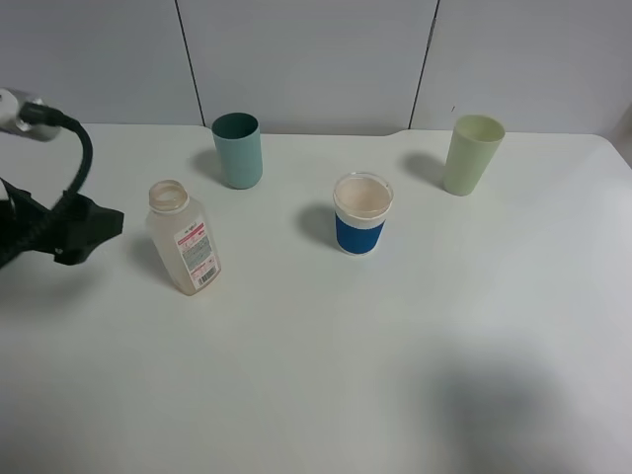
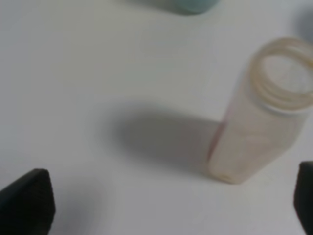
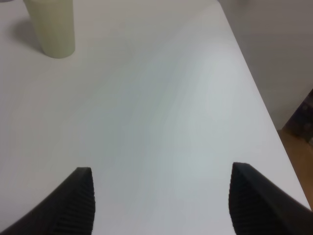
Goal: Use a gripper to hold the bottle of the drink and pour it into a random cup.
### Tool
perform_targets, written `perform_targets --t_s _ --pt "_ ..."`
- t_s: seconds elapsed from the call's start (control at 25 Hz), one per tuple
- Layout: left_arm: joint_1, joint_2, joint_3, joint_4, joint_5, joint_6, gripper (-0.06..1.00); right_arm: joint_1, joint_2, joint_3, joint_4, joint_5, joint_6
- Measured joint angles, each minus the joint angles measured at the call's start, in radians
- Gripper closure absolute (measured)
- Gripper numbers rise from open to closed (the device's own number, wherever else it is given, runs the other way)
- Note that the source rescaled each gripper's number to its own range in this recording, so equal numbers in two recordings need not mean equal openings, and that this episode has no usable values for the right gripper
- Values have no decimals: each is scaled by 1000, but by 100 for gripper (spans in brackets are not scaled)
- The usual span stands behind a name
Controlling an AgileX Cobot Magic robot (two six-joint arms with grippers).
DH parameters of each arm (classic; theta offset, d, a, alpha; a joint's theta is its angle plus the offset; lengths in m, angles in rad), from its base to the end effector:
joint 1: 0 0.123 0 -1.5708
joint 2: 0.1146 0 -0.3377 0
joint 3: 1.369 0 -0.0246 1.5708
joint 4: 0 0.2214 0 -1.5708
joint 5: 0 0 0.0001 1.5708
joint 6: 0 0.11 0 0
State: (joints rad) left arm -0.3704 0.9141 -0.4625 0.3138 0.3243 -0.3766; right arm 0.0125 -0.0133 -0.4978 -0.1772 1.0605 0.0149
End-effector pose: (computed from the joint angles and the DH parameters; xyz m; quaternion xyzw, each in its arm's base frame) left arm 0.1222 -0.0358 0.2880 0.1099 0.8935 -0.0531 0.4321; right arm -0.0691 -0.0178 0.2543 0.0049 0.8469 -0.0812 0.5254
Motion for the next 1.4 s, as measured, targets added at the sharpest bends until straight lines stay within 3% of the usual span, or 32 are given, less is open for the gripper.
perform_targets --t_s 0.32,0.48,0.84,1.08,1.2,1.4 --pt "0 -132 -235 -61 488 165 -5 0 0 0 0 0 0" --pt "0 -213 -282 -81 611 225 -5 0 0 0 0 0 0" --pt "8 -402 -286 -95 663 205 -5 0 0 0 0 0 0" --pt "171 -502 -283 -97 673 192 -5 0 0 0 0 0 0" --pt "245 -555 -260 -131 676 235 -5 0 0 0 0 0 0" --pt "297 -660 -206 -210 677 288 -5 0 0 0 0 0 0"
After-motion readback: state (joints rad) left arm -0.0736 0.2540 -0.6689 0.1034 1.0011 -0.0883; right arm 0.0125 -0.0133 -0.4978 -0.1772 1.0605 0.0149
